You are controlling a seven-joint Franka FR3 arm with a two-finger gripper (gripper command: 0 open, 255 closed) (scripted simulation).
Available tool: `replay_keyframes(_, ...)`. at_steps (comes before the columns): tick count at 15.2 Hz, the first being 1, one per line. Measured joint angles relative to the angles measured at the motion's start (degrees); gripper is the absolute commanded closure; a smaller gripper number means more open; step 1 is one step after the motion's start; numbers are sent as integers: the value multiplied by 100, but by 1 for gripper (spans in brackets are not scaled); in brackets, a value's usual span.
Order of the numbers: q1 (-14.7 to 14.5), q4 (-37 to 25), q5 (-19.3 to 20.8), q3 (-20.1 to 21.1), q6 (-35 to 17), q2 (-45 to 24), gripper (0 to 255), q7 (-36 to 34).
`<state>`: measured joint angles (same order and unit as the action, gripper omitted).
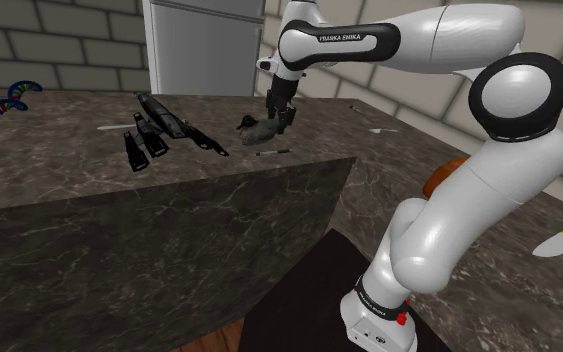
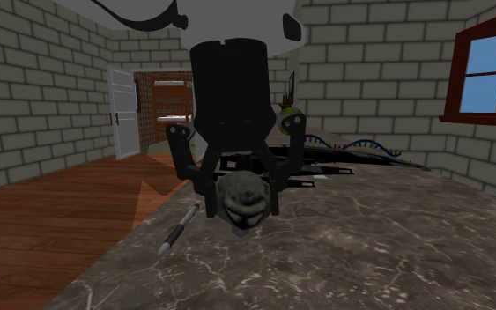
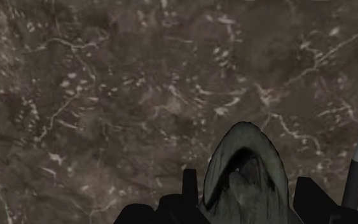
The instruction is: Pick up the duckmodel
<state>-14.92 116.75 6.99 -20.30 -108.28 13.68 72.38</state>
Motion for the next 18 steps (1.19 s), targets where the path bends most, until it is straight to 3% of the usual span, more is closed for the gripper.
replay_keyframes(18,-39,-1226,-70,43,1136,-106,255,71)
